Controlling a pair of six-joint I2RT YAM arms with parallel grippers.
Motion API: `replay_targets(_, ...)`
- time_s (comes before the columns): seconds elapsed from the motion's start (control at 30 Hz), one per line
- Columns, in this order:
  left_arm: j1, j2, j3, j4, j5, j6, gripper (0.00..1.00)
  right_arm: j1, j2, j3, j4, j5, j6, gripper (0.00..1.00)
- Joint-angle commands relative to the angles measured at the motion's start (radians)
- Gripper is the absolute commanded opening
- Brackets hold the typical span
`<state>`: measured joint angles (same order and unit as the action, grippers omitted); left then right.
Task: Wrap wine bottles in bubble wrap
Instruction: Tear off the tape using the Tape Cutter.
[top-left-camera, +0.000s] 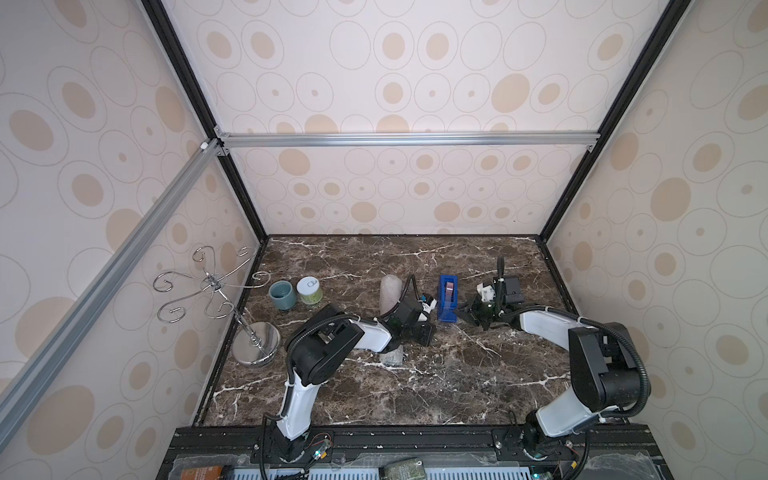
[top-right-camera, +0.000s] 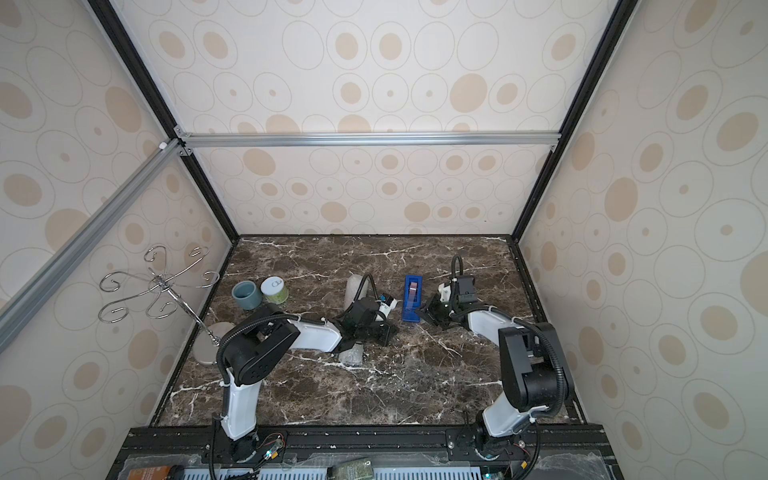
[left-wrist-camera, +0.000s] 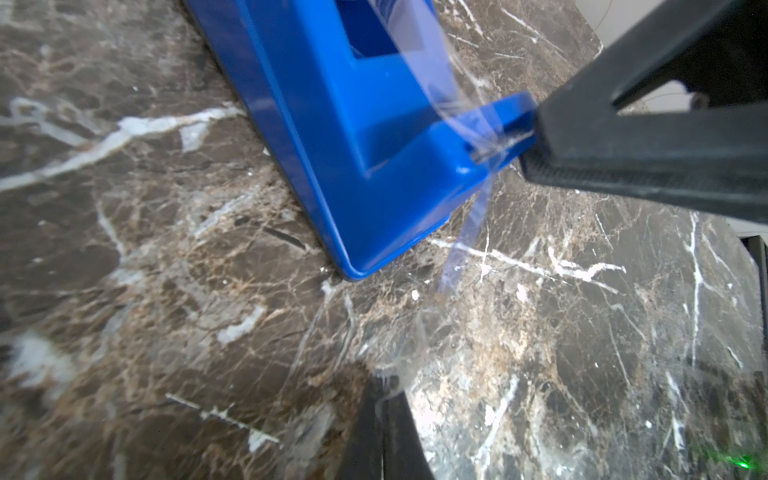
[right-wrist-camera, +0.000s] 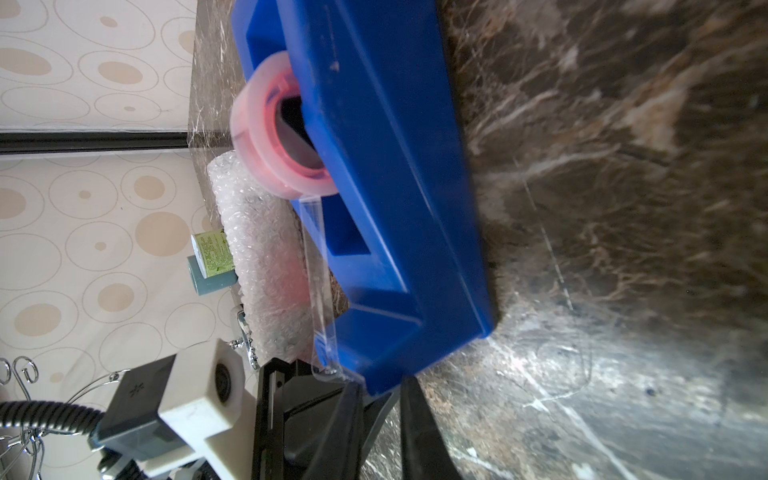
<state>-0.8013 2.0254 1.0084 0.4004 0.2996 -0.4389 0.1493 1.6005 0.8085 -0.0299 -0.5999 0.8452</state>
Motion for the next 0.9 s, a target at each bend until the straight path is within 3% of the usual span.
replay_targets(0.0, 0.013, 0.050, -0.052, -0.247, -0.067, 0.053, 0.00, -0.004, 0.065, -0.020, -0.016, 0.142, -0.008, 0.17)
replay_targets(0.5, 0.045, -0.006, -0.138, -0.252, -0.017, 0.136, 0.00, -0.005, 0.085, -0.022, 0.002, 0.149, -0.005, 0.17)
replay_targets(0.67, 0.044, -0.004, -0.103, -0.263, 0.035, 0.143, 0.00, -0.004, 0.076, -0.017, 0.000, 0.146, -0.002, 0.17)
replay_targets(0.87, 0.043, -0.068, -0.034, -0.329, 0.053, 0.192, 0.00, -0.005, 0.017, 0.009, -0.068, 0.174, -0.034, 0.27)
